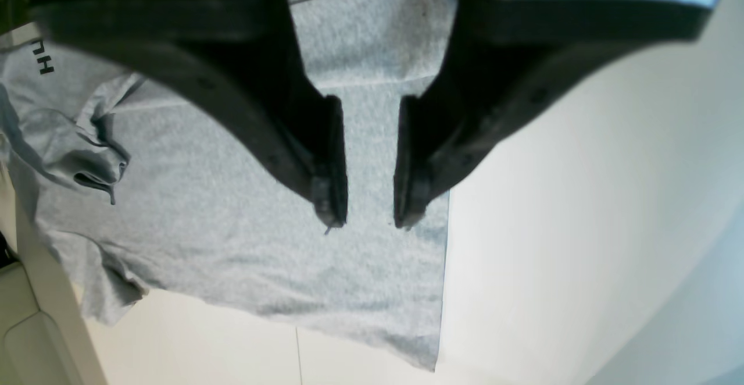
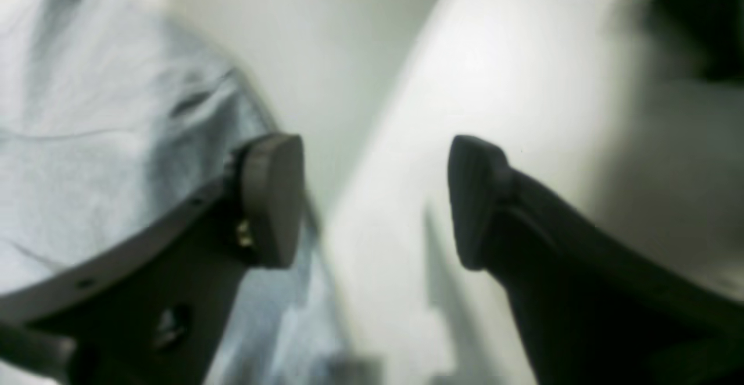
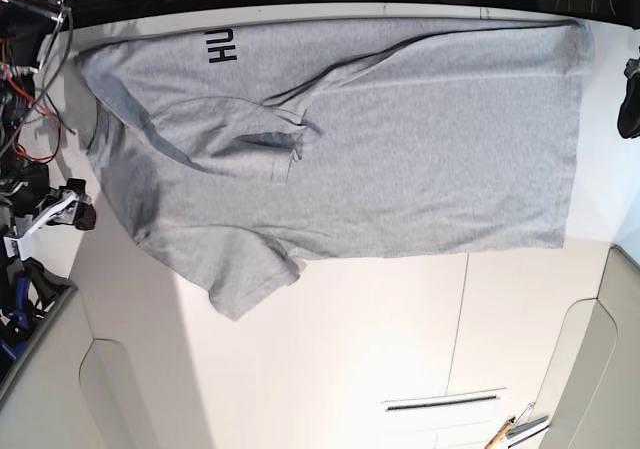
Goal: Fold the T-shirt properly
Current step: 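Release and move the right gripper to the sleeve-side edge, grasp, then lift the shirt edge with both grippers and fold it over the printed half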
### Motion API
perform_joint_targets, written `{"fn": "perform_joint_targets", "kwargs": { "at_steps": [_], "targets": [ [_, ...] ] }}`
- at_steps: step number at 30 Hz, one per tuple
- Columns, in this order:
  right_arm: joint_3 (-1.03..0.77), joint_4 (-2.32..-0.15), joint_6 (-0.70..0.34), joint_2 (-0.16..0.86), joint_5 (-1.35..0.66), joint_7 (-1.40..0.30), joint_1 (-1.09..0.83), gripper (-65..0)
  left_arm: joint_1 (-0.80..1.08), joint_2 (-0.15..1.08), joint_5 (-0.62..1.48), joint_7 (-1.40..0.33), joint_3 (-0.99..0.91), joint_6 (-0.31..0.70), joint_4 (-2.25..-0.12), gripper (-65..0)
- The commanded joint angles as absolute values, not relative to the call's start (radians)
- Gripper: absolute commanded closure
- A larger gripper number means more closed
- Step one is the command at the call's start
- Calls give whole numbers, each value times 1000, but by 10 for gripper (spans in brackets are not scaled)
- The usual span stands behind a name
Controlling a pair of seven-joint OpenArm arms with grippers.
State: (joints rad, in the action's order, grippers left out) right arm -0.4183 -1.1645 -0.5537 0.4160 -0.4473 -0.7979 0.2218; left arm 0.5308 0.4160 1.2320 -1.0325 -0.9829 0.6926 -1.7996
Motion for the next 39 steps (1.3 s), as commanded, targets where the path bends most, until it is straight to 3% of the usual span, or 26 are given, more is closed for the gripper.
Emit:
{"fn": "perform_joint_targets", "kwargs": {
  "at_steps": [1, 6, 17, 19, 20, 22, 23, 27, 31, 36, 39],
  "targets": [
    [-400, -1123, -569, 435, -486, -761, 277, -386, 532, 435, 1261, -1013, -993, 698, -1813, -177],
    [-268, -931, -603, 421, -629, -755, 384, -386, 532, 434, 1260, -1014, -993, 698, -1813, -177],
    [-142, -924, -598, 301, -468, -736, 423, -382, 532, 429, 1257, -1014, -993, 698, -1813, -177],
    [-142, -924, -598, 292, -458, -736, 423, -322, 532, 429, 1256, -1014, -993, 698, -1813, -177],
    [-142, -924, -596, 291, -458, -736, 423, -256, 532, 429, 1256, -1014, -993, 698, -1813, -177],
    [-142, -924, -594, 291, -442, -736, 423, -61, 532, 429, 1253, -1013, -993, 698, -1813, -177],
    [-142, -924, -594, 291, -435, -736, 423, 0, 531, 430, 1253, -1013, -993, 698, -1813, -177],
    [-142, -924, -587, 291, -418, -733, 423, 0, 496, 429, 1253, -1006, -993, 698, -1813, -182],
    [-142, -924, -587, 291, -418, -733, 423, 0, 421, 430, 1238, -962, -987, 698, -1809, -270],
    [-142, -924, -587, 290, -419, -733, 423, 0, 304, 442, 994, -801, -871, 698, -1753, -273],
    [-142, -924, -587, 290, -419, -733, 423, 0, 214, 474, 842, -705, -726, 635, -1638, -273]
  ]
}}
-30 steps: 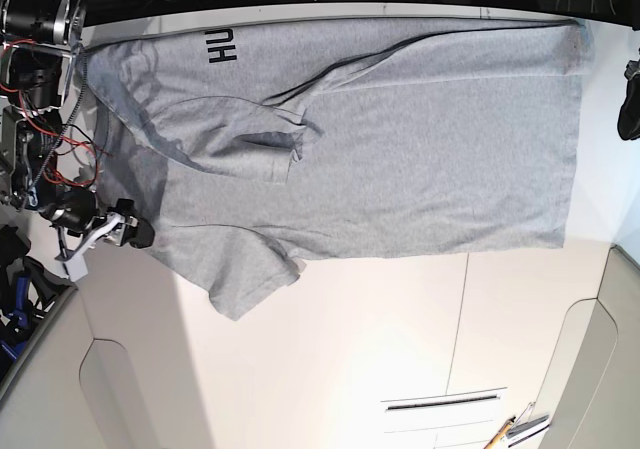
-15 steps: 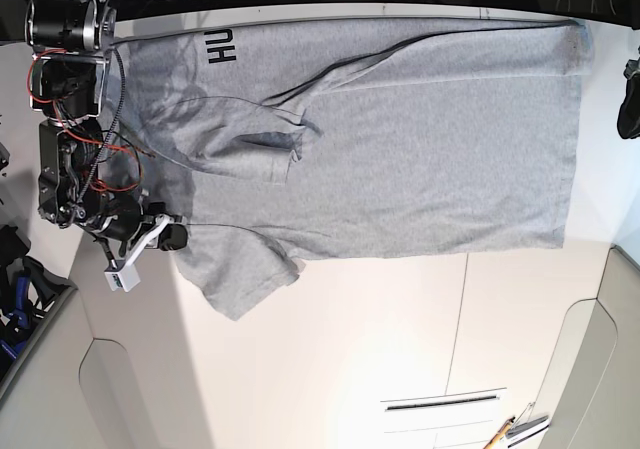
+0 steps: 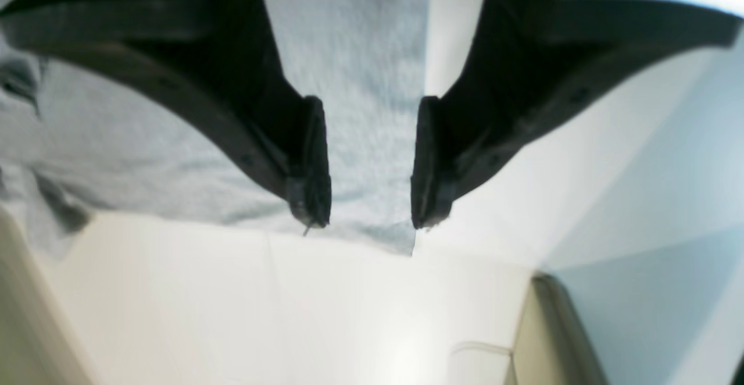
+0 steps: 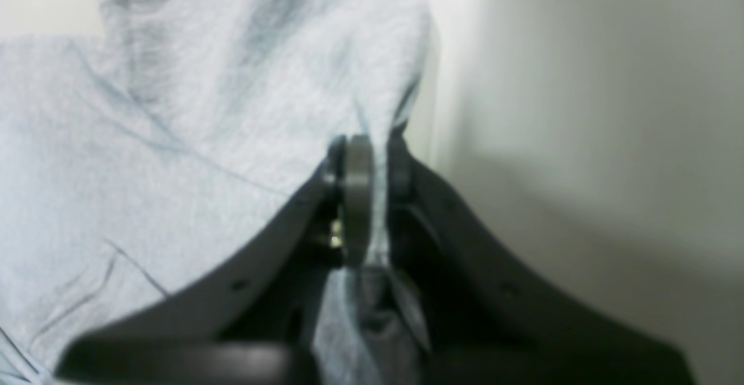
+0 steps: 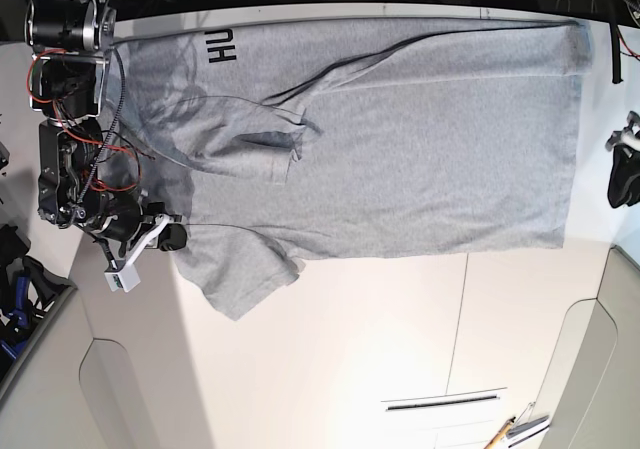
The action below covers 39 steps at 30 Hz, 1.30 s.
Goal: Fold the T-shirt properly
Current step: 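Lift the shirt edge with both grippers and fold it over the printed half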
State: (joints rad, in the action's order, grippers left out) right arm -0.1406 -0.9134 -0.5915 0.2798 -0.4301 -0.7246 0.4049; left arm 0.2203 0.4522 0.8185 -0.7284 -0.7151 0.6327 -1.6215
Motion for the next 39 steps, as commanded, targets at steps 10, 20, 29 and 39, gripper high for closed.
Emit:
{"fn": "perform_joint_targets", "kwargs": {
  "at_steps": [10, 20, 29, 39],
  "targets": [
    [-142, -924, -587, 291, -419, -733, 421, 0, -267, 530, 661, -617, -373, 587, -946, -334],
    [-142, -924, -587, 290, -419, -733, 418, 0, -418, 529, 598, -562, -268, 587, -728, -378],
    [-142, -924, -587, 290, -419, -733, 418, 0, -418, 529, 546, -553, -255, 587, -728, -128],
    [-142, -1026, -587, 291, -525, -777, 418, 0, -411, 530, 550, -527, -282, 588, -751, 0]
  ]
}}
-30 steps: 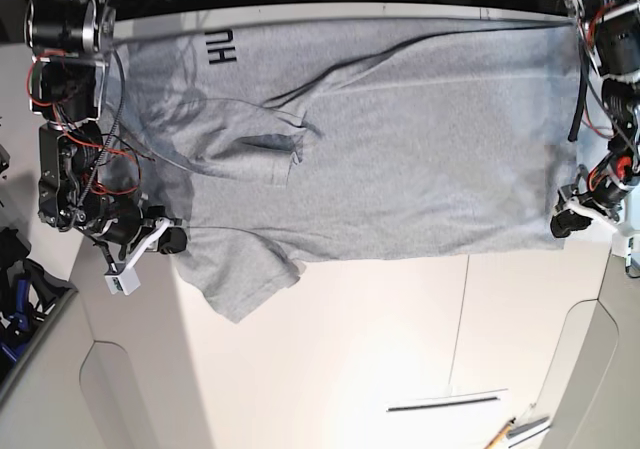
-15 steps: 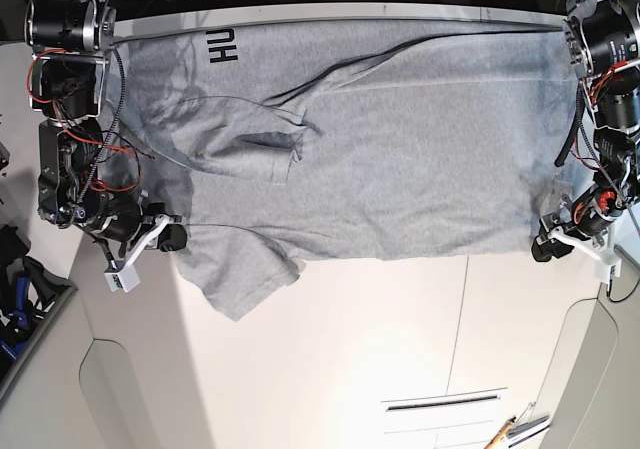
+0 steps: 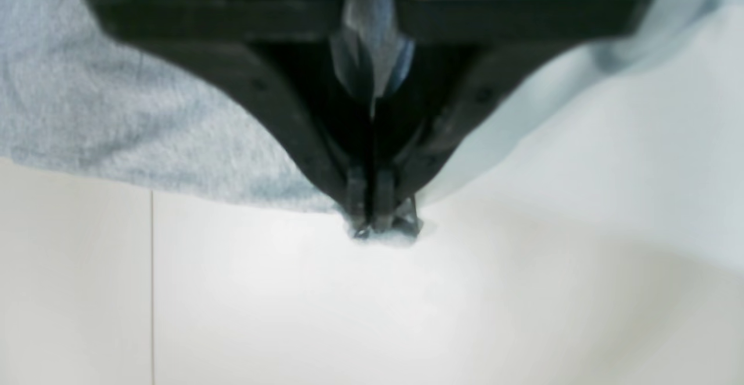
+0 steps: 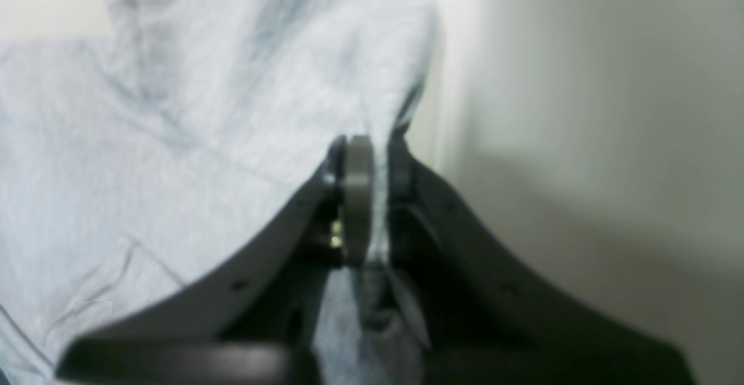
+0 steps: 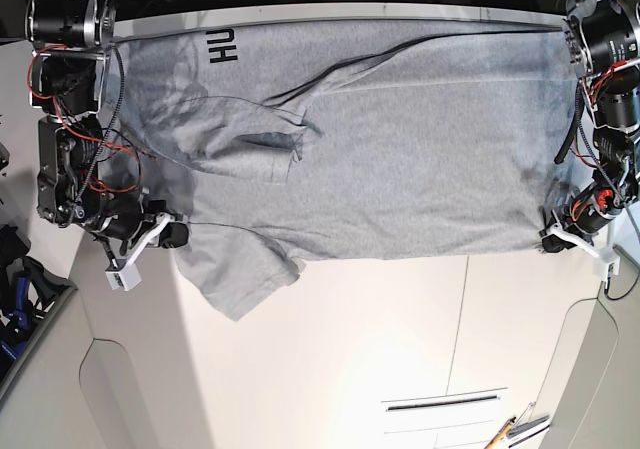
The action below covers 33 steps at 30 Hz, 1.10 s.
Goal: Fold the T-shirt properly
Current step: 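Lift the shirt edge with both grippers and fold it over the printed half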
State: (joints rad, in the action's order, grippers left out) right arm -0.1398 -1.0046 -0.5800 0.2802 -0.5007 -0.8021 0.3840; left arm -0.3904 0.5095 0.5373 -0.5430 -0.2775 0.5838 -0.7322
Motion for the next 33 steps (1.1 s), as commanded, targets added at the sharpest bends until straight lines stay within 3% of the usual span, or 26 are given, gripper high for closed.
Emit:
{"fn": "perform_joint_targets", "kwargs": {
  "at_steps": [1, 11, 16, 23, 33],
  "targets": [
    [-142, -1060, -587, 291, -525, -795, 418, 0, -403, 530, 550, -530, -296, 588, -768, 0],
    [-206, -1503, -579, 291, -569, -1000, 288, 0, -154, 530, 915, -882, -555, 670, -1150, 0],
    [-293, -1667, -579, 291, -569, -1031, 126, 0, 20, 529, 995, -933, -657, 672, -1309, 0],
    [-461, -1724, -579, 291, -592, -1038, -39, 0, 182, 530, 1061, -962, -744, 678, -1411, 0],
    [-584, -1724, -579, 291, -662, -1103, -78, 0, 326, 529, 1118, -1022, -746, 678, -1414, 0]
  ]
}}
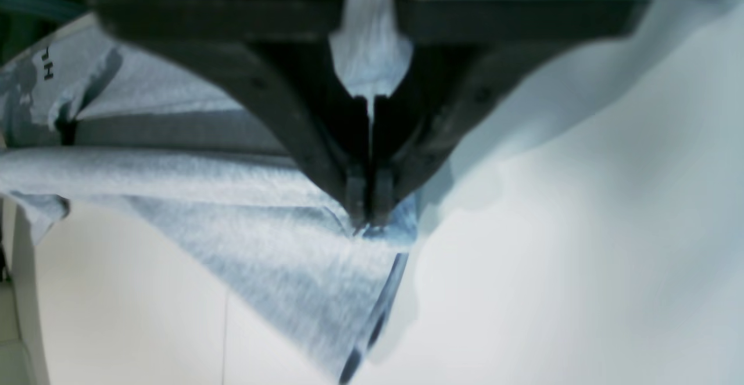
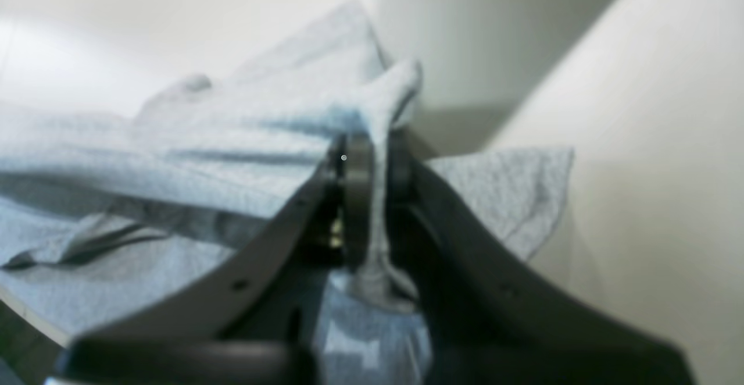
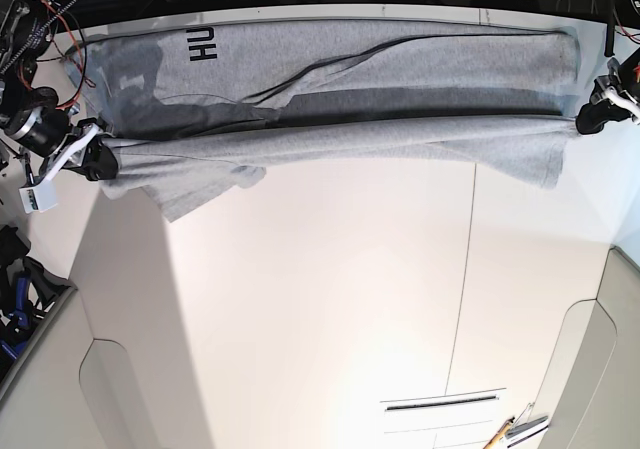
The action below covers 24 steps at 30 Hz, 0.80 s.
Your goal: Fold the T-shirt properly
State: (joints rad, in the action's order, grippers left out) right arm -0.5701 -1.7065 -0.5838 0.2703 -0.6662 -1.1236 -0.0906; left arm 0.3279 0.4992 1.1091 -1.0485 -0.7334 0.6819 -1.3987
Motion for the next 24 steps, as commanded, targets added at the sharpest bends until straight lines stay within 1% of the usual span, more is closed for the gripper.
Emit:
{"fn": "perform_joint_targets", "kwargs": {
  "at_steps": [1, 6, 12, 15, 16, 18, 19, 20, 21, 24],
  "targets": [
    [-584, -1724, -579, 290, -662, -1111, -78, 0, 334, 529, 1119, -1022, -746, 678, -1414, 0],
    [-584, -1724, -579, 290, -662, -1157, -81, 0, 335, 529, 1118, -1037, -746, 678, -1414, 0],
    [-584, -1723, -579, 282, -628, -1156, -99, 0, 335, 529, 1119, -1059, -746, 678, -1414, 0],
    [-584, -1723, -574, 282, -631, -1155, -103, 0, 335, 530, 1152, -1060, -746, 698, -1414, 0],
    [-584, -1723, -572, 282, -633, -1153, -103, 0, 335, 530, 1165, -1060, -746, 698, -1414, -14],
    [-584, -1723, -572, 282, -639, -1141, -103, -149, 335, 530, 1188, -1063, -746, 698, -1414, -175],
    [-584, -1723, -572, 282, -644, -1140, -103, -211, 335, 530, 1202, -1069, -747, 698, -1415, -230],
    [-584, -1723, -572, 282, -648, -1136, -103, -253, 335, 530, 1215, -1078, -746, 698, -1415, -255],
    [-584, -1724, -572, 282, -648, -1131, -103, -274, 335, 530, 1227, -1086, -746, 698, -1415, -256],
    [-584, -1728, -572, 286, -664, -1125, -102, -276, 335, 530, 1260, -1100, -747, 698, -1415, -256]
  ]
}}
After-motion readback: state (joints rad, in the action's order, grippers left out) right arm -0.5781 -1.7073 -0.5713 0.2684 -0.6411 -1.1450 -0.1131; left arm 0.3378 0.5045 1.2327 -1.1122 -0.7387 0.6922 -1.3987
